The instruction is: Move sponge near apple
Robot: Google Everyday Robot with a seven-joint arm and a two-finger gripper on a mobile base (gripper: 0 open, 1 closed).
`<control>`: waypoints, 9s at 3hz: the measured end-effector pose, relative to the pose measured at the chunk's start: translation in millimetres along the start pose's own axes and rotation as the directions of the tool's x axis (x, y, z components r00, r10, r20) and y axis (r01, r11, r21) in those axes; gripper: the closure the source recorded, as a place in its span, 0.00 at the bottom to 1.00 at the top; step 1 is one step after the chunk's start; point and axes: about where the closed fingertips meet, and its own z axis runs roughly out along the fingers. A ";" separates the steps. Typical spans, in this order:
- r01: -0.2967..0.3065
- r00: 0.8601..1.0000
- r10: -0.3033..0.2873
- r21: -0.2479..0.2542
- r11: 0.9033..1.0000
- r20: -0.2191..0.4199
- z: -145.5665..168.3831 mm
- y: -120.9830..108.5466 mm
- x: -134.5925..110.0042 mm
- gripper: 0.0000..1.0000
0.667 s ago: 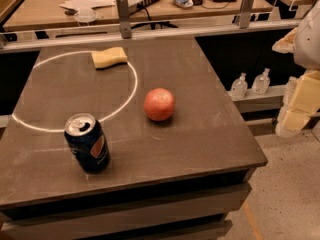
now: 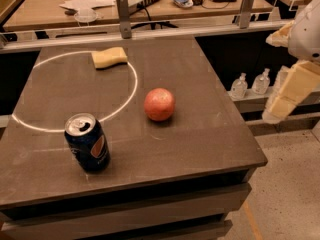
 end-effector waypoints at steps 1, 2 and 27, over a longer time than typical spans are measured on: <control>-0.084 0.962 0.075 0.024 0.996 0.262 16.6 -51.7 -32.3 0.00; -0.165 0.883 0.128 0.044 0.985 0.452 19.3 -90.0 -77.9 0.00; -0.350 0.889 0.357 -0.078 0.934 0.287 155.6 -58.5 -8.7 0.78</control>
Offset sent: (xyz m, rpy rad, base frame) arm 0.1817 0.0665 0.0538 0.5324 -0.3422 -0.1783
